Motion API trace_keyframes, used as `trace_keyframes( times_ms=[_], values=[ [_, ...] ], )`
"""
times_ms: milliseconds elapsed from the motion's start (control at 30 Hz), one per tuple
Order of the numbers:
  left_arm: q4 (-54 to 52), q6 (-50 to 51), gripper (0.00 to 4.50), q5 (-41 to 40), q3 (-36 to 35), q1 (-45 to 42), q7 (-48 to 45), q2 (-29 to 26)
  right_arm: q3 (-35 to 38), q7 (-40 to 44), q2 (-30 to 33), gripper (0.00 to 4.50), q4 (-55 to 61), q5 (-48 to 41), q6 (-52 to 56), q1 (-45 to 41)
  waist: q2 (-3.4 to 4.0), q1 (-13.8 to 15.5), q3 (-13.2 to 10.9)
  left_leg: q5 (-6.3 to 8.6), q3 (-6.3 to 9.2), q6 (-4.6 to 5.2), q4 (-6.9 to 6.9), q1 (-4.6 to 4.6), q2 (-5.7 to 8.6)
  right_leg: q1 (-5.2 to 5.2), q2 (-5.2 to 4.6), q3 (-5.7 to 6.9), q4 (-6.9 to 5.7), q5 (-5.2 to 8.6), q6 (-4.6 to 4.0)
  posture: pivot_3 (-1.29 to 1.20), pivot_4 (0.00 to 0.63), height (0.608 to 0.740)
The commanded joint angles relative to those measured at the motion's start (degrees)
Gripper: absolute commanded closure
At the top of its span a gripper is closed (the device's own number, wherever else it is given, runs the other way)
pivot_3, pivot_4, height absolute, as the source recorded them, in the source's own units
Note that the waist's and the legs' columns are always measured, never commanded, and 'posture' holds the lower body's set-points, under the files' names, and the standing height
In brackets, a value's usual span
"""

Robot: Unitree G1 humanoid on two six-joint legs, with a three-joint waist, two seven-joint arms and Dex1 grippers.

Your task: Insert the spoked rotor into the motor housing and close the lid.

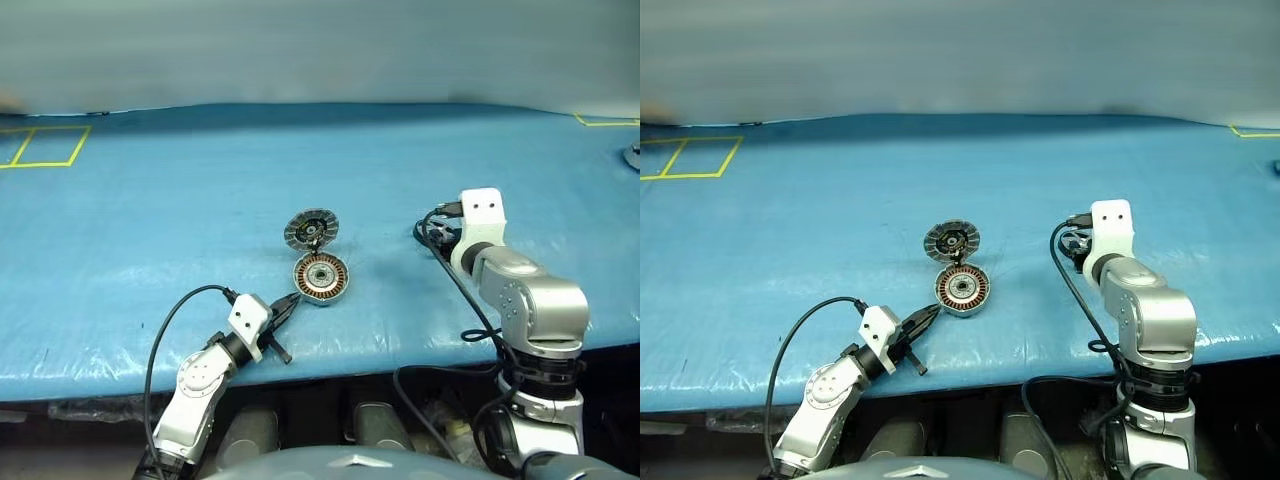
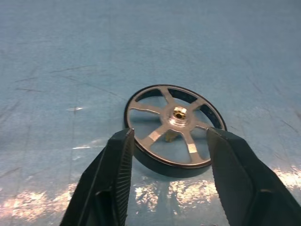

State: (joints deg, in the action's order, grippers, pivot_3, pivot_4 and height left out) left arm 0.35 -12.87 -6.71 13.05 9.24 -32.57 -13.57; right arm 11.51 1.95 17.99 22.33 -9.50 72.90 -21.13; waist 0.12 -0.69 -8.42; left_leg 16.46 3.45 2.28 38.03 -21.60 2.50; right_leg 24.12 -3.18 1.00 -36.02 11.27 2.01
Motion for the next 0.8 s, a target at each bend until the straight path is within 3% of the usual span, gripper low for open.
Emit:
trace_keyframes(
  times_ms=[33,67,233,300,800],
  values=[
    [-1.8,-0.2,4.50,0.0,0.2,-0.1,0.0,0.1,0.2,-1.4,0.1,0.87,-0.8,1.7,-2.7,-1.3,0.02,0.1,0.0,0.00,-0.01,0.00,0.00,0.00,0.00,0.00,0.02,-0.02,-0.01,0.00,0.00,0.00,0.150,0.740],
    [-1.9,-0.1,4.50,0.1,0.1,0.0,0.1,0.0,-0.1,-0.7,0.5,0.61,-1.5,1.6,-3.0,-1.5,0.04,0.1,0.0,0.00,-0.02,0.01,0.01,0.00,0.00,0.00,0.02,-0.02,-0.01,0.00,0.00,0.00,0.150,0.740],
    [-2.2,0.3,4.50,-0.2,-0.2,0.2,0.1,-0.2,-2.3,3.0,3.1,0.61,-3.8,0.8,-3.1,-3.0,0.06,0.0,0.0,0.03,-0.12,0.07,0.04,0.00,0.01,0.00,0.04,-0.01,0.00,-0.02,0.04,0.00,0.150,0.740],
    [-2.2,0.4,4.50,-0.3,-0.2,0.2,0.0,-0.3,-4.1,3.0,4.6,0.06,-4.8,2.1,-3.0,-3.9,0.07,0.0,0.0,0.03,-0.14,0.09,0.04,0.00,0.00,0.01,0.05,-0.02,0.00,-0.02,0.04,0.00,0.150,0.740],
    [-2.2,0.3,4.50,-0.3,-0.2,0.3,0.6,0.2,-9.7,1.0,3.5,0.03,-10.0,6.6,-3.5,-5.4,0.07,0.1,0.0,0.03,-0.21,0.09,0.04,0.00,-0.01,0.04,0.03,-0.12,0.00,-0.04,0.05,0.00,0.150,0.740]
  ],
)
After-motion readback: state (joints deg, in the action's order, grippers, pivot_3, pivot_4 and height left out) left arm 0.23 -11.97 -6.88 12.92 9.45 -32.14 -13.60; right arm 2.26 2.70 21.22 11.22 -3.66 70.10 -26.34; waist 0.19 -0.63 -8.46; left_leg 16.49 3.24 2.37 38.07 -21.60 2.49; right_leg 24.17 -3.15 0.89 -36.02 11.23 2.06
